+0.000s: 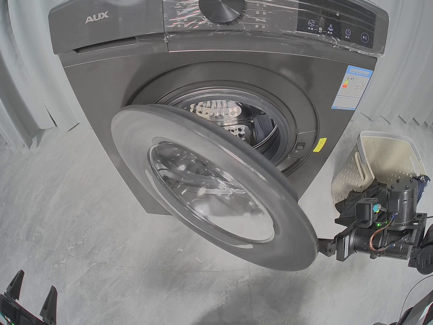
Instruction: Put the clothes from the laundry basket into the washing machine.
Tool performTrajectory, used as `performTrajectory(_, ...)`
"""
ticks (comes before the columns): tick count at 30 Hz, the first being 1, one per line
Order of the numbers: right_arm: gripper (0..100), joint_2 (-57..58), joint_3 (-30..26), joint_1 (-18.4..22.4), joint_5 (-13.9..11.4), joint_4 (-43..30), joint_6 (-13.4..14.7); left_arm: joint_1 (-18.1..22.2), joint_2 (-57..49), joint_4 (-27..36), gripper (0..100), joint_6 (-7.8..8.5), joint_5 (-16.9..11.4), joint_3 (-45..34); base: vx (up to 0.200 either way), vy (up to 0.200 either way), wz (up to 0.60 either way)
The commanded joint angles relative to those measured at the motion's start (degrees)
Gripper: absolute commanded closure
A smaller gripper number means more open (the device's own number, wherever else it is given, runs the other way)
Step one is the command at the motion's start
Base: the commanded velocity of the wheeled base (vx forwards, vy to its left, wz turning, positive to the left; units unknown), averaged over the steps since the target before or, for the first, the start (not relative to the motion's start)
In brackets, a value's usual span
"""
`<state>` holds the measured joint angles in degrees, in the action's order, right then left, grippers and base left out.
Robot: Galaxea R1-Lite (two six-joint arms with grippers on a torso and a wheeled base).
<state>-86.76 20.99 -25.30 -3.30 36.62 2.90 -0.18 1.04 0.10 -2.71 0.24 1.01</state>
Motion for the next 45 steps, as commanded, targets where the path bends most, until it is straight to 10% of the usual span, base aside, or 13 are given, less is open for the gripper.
performTrajectory(1,0,2.47,-2.1,-2.83,-0.04,-0.06,0.0,0.01,-0.86,-0.01,0,-0.02,0.02,-0.92,0.0,0.0,0.0)
performTrajectory(14,0,-3.5,3.97,-3.18,0.58,0.03,2.64,0.01,-0.86,-0.01,0,-0.02,0.02,-0.92,-0.092,0.0,0.0)
performTrajectory(29,0,-4.65,4.23,-13.55,-1.88,2.58,3.69,0.01,-0.86,-0.01,0,0.07,0.02,-0.92,0.0,0.0,0.0)
performTrajectory(36,0,-7.02,7.75,-5.91,-0.04,5.39,3.25,0.01,-0.86,-0.01,0,0.16,0.02,-0.92,0.0,0.0,0.0)
performTrajectory(45,0,-16.6,16.1,-5.64,2.95,6.18,3.43,0.01,-0.86,-0.01,0,0.16,0.02,-0.92,0.0,0.0,0.0)
